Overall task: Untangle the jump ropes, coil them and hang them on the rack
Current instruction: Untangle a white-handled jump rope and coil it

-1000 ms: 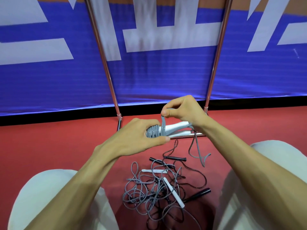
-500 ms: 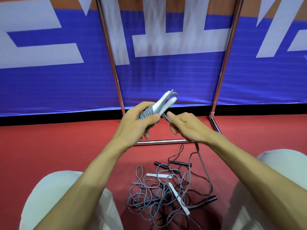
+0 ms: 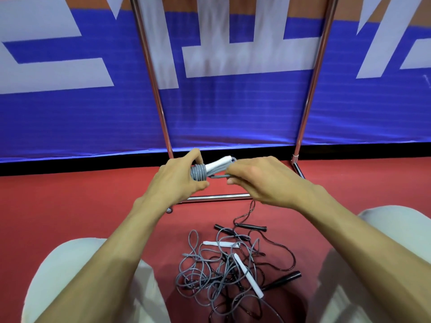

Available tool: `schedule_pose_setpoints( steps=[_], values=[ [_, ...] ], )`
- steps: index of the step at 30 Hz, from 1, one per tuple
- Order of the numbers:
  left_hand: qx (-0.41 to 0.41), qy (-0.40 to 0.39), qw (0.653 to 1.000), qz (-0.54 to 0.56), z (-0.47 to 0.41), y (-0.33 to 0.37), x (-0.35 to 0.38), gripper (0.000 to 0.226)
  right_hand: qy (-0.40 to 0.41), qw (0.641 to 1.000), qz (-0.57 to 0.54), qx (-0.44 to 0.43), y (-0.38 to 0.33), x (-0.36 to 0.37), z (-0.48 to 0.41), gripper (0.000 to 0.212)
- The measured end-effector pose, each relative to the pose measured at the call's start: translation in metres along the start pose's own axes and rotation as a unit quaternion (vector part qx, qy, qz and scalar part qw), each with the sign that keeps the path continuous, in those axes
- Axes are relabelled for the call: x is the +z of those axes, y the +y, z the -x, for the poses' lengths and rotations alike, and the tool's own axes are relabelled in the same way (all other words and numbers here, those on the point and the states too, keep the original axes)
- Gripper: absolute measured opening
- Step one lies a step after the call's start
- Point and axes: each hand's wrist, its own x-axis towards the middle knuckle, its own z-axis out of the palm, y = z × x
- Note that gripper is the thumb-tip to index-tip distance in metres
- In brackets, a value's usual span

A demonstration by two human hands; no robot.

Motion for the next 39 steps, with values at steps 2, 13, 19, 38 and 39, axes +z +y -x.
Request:
schedule_pose_setpoints(
  steps=[2, 13, 19, 38, 39],
  values=[
    [0.034, -0.024, 0.998, -0.045, 0.002, 0.003, 0.001, 0.038, 0.061, 0.998, 0.02, -0.017, 0.002, 0.001, 0.002, 0.03],
    [0.111, -0.088, 0.986, -0.091, 0.018, 0.028, 0.005, 0.052, 0.131, 0.939, -0.179, 0.261, 0.017, 0.002, -0.008, 0.035],
    [0.151, -0.084, 0.98, 0.098, 0.019, 0.022, -0.005, 0.015, 0.093, 0.902, -0.34, 0.248, 0.023, 0.008, -0.01, 0.01],
    [0.045, 0.048, 0.997, 0.046, 0.0, 0.003, 0.008, 0.03, -0.196, 0.957, -0.124, 0.177, 0.002, 0.017, -0.002, 0.04],
    [0.046, 0.045, 0.998, 0.019, 0.0, 0.003, 0.01, 0.031, -0.197, 0.959, -0.118, 0.169, 0.003, 0.016, -0.001, 0.036]
  ],
)
